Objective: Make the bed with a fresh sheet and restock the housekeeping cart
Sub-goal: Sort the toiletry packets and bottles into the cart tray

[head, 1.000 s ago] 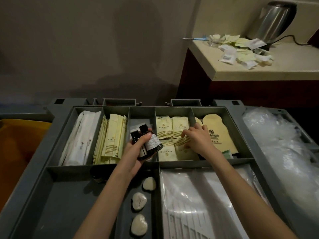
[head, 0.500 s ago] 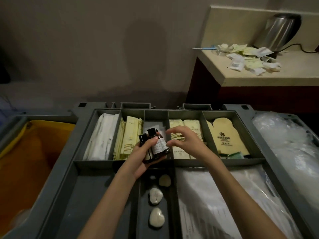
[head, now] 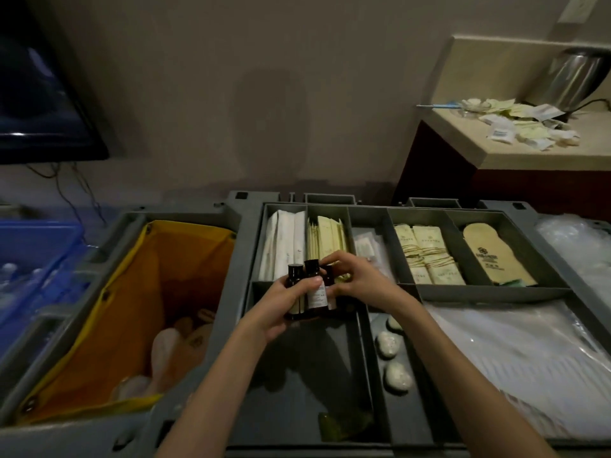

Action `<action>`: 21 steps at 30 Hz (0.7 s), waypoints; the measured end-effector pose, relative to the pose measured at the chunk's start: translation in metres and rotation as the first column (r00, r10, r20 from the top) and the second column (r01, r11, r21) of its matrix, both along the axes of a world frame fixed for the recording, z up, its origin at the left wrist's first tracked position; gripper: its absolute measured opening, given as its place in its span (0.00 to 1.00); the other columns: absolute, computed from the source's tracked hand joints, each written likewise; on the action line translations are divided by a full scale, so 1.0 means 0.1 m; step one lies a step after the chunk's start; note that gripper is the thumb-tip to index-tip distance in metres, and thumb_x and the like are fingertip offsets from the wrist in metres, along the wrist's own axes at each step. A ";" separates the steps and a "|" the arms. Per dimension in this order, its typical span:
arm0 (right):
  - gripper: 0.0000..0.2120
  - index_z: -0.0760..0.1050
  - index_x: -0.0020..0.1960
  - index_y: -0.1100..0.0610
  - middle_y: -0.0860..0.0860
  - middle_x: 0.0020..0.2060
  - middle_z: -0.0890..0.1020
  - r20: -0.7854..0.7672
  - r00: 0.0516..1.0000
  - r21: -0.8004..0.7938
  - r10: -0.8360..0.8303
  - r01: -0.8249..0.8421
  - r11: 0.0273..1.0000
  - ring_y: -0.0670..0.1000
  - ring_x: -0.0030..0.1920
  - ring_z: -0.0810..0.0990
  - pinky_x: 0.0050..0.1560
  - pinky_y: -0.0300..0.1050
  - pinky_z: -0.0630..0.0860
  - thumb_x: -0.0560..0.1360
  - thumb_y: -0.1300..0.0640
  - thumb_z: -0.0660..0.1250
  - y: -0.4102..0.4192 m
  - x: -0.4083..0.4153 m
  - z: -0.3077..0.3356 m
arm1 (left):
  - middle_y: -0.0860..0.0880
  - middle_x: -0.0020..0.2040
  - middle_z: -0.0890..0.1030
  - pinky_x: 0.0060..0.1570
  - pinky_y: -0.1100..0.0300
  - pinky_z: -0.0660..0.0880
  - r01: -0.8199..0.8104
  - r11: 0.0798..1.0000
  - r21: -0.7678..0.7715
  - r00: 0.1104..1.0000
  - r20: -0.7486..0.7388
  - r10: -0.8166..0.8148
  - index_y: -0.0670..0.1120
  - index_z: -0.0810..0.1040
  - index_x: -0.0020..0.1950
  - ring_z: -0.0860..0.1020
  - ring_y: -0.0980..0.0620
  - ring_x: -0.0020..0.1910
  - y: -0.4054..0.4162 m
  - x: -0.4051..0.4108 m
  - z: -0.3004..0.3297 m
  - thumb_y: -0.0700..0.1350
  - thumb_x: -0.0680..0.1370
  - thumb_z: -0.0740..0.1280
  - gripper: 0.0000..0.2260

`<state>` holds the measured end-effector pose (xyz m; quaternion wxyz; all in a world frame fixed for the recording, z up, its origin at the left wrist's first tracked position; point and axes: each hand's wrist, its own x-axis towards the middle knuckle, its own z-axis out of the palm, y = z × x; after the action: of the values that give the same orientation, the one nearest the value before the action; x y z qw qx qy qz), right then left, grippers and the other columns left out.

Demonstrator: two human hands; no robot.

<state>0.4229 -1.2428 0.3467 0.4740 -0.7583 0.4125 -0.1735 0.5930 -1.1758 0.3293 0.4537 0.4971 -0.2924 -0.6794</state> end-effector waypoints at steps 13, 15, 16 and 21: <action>0.15 0.71 0.52 0.51 0.44 0.49 0.76 -0.051 0.976 -0.260 -0.213 0.193 0.946 0.43 0.48 0.77 0.42 0.37 0.78 0.70 0.62 0.73 0.31 0.32 -0.23 | 0.48 0.53 0.82 0.49 0.55 0.76 -0.081 0.983 -0.166 0.944 0.304 0.129 0.50 0.79 0.59 0.79 0.49 0.53 0.34 0.55 -0.29 0.46 0.73 0.72 0.15; 0.15 0.71 0.51 0.49 0.46 0.50 0.76 -0.112 0.965 -0.350 -0.237 0.185 0.918 0.45 0.51 0.75 0.47 0.38 0.76 0.70 0.60 0.73 0.24 0.39 -0.33 | 0.48 0.51 0.82 0.46 0.58 0.75 -0.093 0.982 -0.167 0.946 0.292 0.139 0.49 0.79 0.58 0.80 0.49 0.52 0.32 0.53 -0.30 0.45 0.74 0.71 0.14; 0.16 0.71 0.50 0.48 0.47 0.51 0.75 -0.156 0.953 -0.387 -0.258 0.181 0.904 0.47 0.53 0.73 0.49 0.39 0.73 0.69 0.59 0.74 0.20 0.40 -0.39 | 0.48 0.50 0.82 0.45 0.59 0.75 -0.101 0.981 -0.166 0.948 0.282 0.145 0.49 0.79 0.58 0.80 0.49 0.51 0.32 0.52 -0.30 0.45 0.74 0.71 0.13; 0.15 0.71 0.50 0.47 0.40 0.49 0.72 -0.222 0.927 -0.491 -0.301 0.160 0.856 0.47 0.56 0.66 0.55 0.45 0.64 0.69 0.56 0.74 0.10 0.42 -0.58 | 0.46 0.51 0.82 0.46 0.55 0.78 -0.103 0.982 -0.161 0.950 0.277 0.145 0.50 0.79 0.58 0.80 0.48 0.51 0.29 0.53 -0.34 0.45 0.74 0.71 0.13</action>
<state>0.4646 -1.2325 0.2890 0.1881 -0.8110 0.5127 -0.2099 0.6464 -1.1465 0.2953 0.4831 0.5738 -0.3718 -0.5469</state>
